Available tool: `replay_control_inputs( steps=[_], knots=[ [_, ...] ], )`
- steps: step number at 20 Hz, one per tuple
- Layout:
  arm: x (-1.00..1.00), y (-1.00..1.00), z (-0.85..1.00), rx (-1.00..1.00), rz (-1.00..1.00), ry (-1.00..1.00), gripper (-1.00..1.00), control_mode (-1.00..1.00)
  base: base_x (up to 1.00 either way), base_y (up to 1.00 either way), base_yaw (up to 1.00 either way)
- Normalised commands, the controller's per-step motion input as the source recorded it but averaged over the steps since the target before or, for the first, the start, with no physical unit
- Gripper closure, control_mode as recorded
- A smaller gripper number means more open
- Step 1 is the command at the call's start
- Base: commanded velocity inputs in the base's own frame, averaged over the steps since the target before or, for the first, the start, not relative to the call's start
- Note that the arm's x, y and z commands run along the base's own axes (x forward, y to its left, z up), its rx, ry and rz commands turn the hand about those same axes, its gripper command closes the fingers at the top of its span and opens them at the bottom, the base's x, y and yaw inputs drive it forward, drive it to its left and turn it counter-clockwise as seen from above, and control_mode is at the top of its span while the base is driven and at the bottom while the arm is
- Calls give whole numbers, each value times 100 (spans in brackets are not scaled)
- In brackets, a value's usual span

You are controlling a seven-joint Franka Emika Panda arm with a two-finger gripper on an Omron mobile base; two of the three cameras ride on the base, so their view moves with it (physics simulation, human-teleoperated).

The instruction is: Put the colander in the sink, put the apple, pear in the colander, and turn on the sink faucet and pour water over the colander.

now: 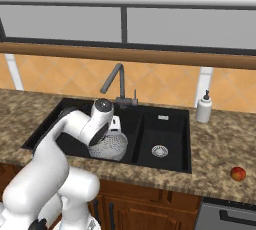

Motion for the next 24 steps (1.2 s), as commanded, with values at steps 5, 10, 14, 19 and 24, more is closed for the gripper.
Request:
replay_control_inputs(
  steps=[5,10,14,19,24],
  knots=[
    [16,45,0,-4,-29,0,100,-100,0,0,0],
    [25,26,-3,-9,-34,0,100,-100,0,0,0],
    [2,12,-22,-9,-32,0,100,-100,0,0,0],
    [23,3,-14,-5,-31,2,100,-100,0,0,0],
    [33,0,-31,0,-29,10,100,-100,0,0,0]
  ],
)
